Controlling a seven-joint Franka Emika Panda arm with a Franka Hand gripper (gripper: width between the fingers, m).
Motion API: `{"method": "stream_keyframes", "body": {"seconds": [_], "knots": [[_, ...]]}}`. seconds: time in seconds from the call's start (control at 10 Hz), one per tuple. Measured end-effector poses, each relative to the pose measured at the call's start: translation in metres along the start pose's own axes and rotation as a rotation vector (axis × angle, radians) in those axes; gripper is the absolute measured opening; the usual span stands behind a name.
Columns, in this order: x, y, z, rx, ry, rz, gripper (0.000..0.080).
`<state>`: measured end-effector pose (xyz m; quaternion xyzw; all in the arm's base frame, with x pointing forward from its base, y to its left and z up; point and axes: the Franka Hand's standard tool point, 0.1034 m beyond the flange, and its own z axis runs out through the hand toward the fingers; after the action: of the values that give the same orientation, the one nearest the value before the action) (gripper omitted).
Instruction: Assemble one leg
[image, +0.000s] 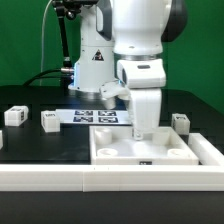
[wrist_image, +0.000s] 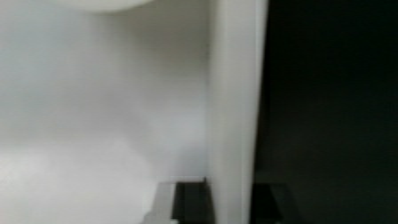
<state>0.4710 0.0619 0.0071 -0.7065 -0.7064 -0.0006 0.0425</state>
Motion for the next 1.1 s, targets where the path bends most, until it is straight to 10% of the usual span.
{"method": "stream_keyframes", "body": {"seconds": [0.7, 1.0, 1.1], "knots": [[0.0201, 0.0130, -0.0012, -0.001, 0.002, 0.058, 0.0079], [0.0197, 0.0130, -0.0012, -0.001, 0.002, 0.058, 0.0557], [0.0195, 0.0130, -0.0012, -0.001, 0.002, 0.059, 0.0557]]}}
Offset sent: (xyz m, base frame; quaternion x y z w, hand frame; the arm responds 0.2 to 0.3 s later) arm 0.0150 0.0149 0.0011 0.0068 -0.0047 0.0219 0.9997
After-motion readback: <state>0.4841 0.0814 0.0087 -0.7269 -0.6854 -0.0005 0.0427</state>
